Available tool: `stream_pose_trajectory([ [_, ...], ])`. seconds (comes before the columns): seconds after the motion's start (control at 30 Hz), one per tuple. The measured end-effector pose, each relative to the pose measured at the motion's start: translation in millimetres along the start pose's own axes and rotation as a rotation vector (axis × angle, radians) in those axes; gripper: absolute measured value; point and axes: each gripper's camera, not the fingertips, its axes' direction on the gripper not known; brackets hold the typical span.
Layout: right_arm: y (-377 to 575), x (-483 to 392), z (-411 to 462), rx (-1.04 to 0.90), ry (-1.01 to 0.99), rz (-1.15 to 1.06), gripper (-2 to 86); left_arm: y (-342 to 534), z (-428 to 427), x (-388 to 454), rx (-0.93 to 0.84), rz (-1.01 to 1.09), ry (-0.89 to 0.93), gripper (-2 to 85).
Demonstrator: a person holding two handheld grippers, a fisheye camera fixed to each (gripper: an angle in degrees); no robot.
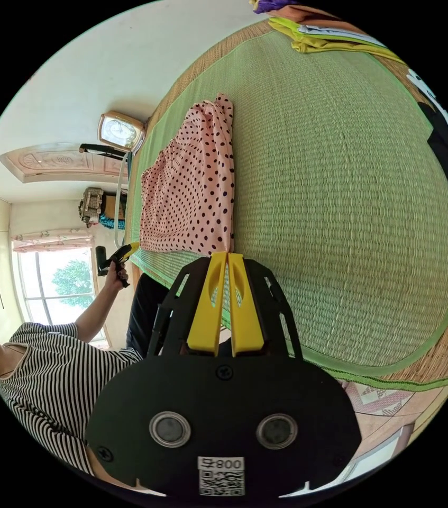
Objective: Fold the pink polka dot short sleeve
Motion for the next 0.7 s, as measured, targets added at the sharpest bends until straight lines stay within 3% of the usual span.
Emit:
stream_pose_trajectory([
  [0.17,-2.4,7.6,-4.4,0.017,-0.033,0.007,0.2,21.4,32.2,71.7,-0.007,0.208,0.066,4.8],
  [0.37,-4.5,4.1,-11.3,0.045,-0.110,-0.010,0.2,36.6,156.0,226.9,-0.234,0.656,0.134,7.8],
  [0.53,-7.0,-1.1,-17.3,0.061,-0.167,-0.040,0.2,63.0,252.3,343.7,-0.340,1.028,-0.024,9.6],
  [0.7,-12.8,-4.1,-14.2,0.056,-0.197,-0.068,0.3,80.6,317.9,378.4,-0.409,1.114,-0.189,6.3],
])
